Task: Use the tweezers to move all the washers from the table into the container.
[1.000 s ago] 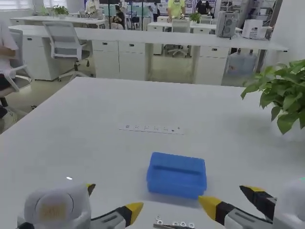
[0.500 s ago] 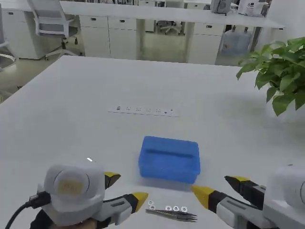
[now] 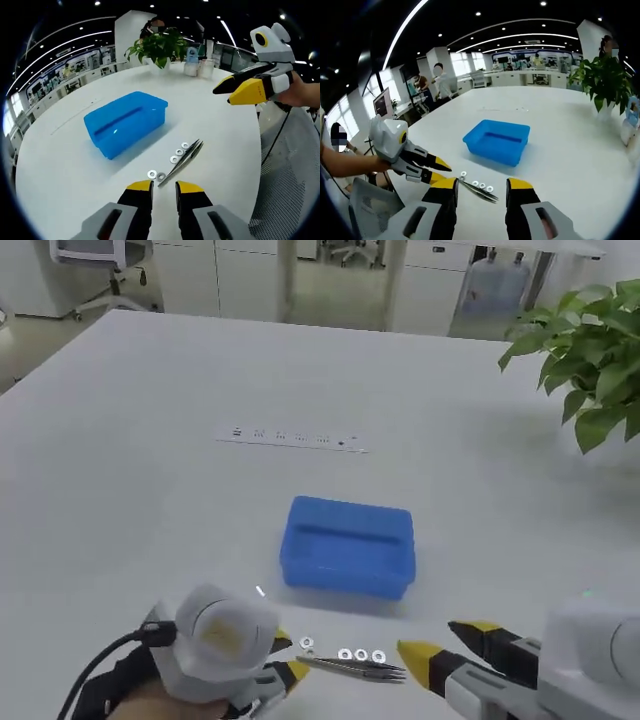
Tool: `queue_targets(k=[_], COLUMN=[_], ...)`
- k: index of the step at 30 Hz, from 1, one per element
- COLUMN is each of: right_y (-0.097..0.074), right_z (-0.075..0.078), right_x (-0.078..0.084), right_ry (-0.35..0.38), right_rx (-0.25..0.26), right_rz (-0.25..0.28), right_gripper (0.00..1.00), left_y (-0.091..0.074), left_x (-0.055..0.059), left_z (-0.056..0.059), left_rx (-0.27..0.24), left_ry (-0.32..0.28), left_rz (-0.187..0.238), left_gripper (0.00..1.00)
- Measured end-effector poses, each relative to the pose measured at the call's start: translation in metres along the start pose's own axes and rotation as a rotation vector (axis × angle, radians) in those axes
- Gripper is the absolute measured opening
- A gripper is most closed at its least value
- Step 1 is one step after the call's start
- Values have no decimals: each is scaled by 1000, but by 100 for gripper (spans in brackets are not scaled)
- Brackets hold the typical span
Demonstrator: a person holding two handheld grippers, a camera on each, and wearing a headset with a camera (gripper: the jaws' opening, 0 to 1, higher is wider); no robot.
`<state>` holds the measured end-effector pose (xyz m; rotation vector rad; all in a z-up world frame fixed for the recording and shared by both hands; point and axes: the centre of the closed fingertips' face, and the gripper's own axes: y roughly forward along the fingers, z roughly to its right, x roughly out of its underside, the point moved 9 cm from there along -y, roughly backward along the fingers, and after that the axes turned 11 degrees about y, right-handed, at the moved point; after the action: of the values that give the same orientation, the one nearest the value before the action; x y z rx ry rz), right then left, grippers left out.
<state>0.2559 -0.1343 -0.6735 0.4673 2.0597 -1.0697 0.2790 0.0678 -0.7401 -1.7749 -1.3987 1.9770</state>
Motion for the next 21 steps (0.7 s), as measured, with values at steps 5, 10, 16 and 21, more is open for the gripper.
queue_targets(k=[5,10,16,21], right_y=[1,3,11,19], right_z=[3,4,0,-5], right_x=[3,6,7,6], right_ry=[8,-2,-24,-100], right_rx=[3,-1,-17,-42], right_rz=[-22,-48,-78,-116], right_gripper=[33,31,29,26], left_y=[16,18,14,-1], left_x=[7,9,7,-6], left_z=[-2,1,12,16], left_rx=[55,78,116,126], left_ry=[21,31,108,99], left_rz=[-37,-44,-33,19], left_gripper=[11,1,0,0])
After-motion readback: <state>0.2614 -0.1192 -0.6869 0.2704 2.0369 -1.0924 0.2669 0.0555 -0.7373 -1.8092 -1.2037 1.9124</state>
